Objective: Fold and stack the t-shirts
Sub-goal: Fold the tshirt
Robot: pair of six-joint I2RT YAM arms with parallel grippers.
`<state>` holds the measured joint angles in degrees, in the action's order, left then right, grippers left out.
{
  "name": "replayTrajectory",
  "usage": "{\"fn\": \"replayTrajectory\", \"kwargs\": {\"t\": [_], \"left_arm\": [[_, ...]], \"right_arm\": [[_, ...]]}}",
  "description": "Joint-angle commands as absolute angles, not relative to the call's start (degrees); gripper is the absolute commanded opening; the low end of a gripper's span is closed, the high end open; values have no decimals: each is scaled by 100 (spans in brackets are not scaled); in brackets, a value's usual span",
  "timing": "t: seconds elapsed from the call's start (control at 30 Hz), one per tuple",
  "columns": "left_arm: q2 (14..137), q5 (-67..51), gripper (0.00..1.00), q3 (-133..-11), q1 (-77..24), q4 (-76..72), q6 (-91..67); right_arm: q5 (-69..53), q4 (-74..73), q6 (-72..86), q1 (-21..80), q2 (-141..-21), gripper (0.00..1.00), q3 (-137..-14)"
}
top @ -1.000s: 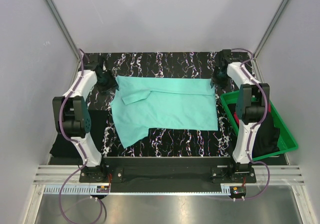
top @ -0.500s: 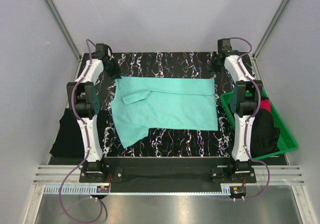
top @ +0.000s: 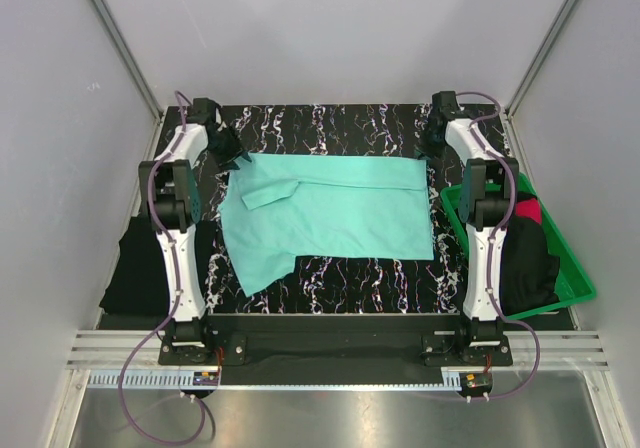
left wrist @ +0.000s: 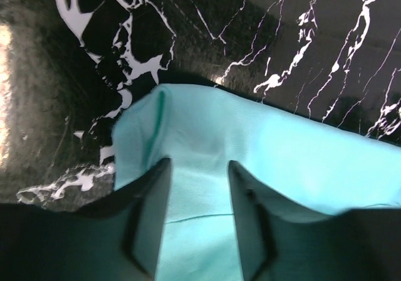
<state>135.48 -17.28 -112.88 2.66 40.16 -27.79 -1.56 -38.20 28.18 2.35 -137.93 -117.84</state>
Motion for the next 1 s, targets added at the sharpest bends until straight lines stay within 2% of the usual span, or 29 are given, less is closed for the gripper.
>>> {"fn": "replayTrajectory", "kwargs": {"t": [0.0,0.17,0.3,0.4,0.47,0.53,0.63,0.7,0.73,0.77,0.8,0.9,0.97], "left_arm": [[12737,-1162,55,-11199,194,3972,-2506],[11815,-1072,59,-10294,202,3973,-2513],[10683,-1465,59,-8978,26,3692,-2654],[10180,-2692,44,-7715,-132,2713,-3057],[9775,-3127,45,-7035,-167,1946,-3470],[9651,-3410,47,-6417,-255,1197,-3655],[9554,-3235,49,-6179,-290,1142,-3761],[9352,-3068,55,-6074,-220,1195,-3718],[9247,-3050,59,-6047,-150,1230,-3648],[9246,-3050,62,-6047,-149,1239,-3656],[9220,-3180,68,-6021,-28,1231,-3700],[9290,-3444,73,-5942,324,1143,-3885],[9360,-3463,73,-5924,500,1134,-3841]], "right_arm": [[254,-3867,2471,185,-13712,19,-11997],[431,-3955,2390,185,-13054,35,-11822],[-155,-4104,2715,237,-12271,46,-11191],[-972,-3948,2821,272,-11577,49,-10411],[-1790,-3562,2856,430,-10929,53,-9759],[-2372,-3112,2856,754,-10584,56,-8958],[-2803,-2498,2988,1150,-10161,58,-8097],[-3057,-1536,3337,1572,-10090,57,-7579],[-3337,-833,3479,1878,-10159,58,-7454],[-3427,-826,3637,2003,-10212,58,-7349],[-3584,157,4004,2126,-10291,58,-7139],[-3998,1410,4612,2617,-10774,57,-7092],[-3955,1617,4737,2785,-11168,56,-7250]]}}
